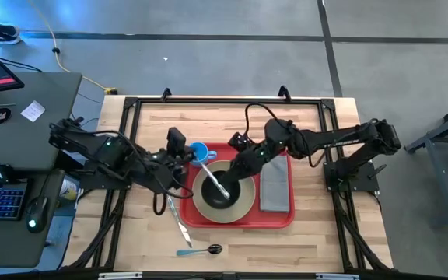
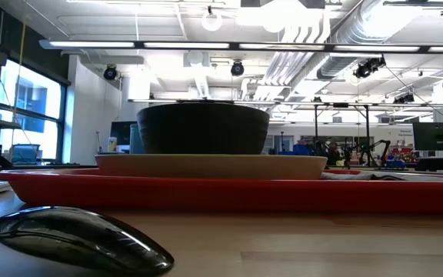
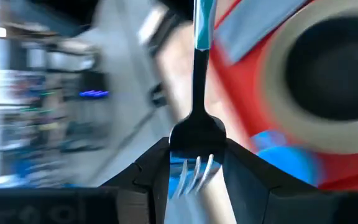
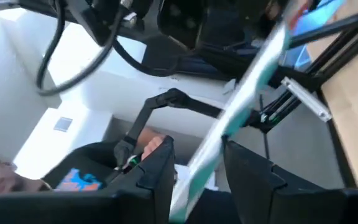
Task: Set up tray
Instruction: Put the blue fork on the gray napkin
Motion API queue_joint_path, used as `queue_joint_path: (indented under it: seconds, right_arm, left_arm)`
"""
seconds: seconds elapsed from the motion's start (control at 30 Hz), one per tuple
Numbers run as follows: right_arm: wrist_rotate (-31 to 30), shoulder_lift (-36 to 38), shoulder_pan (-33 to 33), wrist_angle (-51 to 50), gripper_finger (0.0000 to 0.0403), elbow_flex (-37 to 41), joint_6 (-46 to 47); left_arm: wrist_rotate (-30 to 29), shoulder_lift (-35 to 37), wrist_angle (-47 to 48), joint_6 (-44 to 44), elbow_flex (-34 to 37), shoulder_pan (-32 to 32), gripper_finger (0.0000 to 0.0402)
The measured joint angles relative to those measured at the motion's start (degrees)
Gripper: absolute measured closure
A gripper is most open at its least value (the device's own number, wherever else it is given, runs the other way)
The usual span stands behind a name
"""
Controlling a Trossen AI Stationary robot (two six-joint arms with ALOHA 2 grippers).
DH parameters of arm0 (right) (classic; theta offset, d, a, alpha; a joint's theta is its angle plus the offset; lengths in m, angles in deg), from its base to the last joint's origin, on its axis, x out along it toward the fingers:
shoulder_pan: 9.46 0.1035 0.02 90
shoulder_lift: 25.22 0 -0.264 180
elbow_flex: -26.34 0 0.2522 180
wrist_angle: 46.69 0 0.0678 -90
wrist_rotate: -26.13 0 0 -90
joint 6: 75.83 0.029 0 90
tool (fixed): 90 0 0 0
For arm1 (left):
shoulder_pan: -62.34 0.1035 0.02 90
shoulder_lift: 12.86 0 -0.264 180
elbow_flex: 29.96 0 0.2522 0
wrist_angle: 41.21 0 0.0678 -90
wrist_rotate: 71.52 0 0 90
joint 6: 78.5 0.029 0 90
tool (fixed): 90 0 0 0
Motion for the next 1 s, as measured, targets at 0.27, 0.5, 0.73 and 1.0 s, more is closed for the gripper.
queue_joint_path:
  seconds: [0.27,0.5,0.73,1.0]
  right_arm:
    - [-6.4,0.1,-0.4,-1.3,0.0274,-0.1,0.9]
    - [-8.7,0.1,-1.4,-1.3,0.0275,-0.1,0.3]
    - [-8.9,0.1,-1.9,-1.4,0.0337,-0.1,1.1]
    - [-9.1,0.1,-2.8,-10.0,0.0372,-0.2,-3.2]
  left_arm:
    - [-6.6,-0.1,-4.3,7.1,0.1,1.3,0.0249]
    - [-8.9,-0.1,-4.8,9.2,0.1,2.3,0.0245]
    - [-10.9,-0.1,-6.4,10.9,0.1,2.2,0.0248]
    - [-14.2,-0.1,-10.8,16.2,0.1,2.2,0.0194]
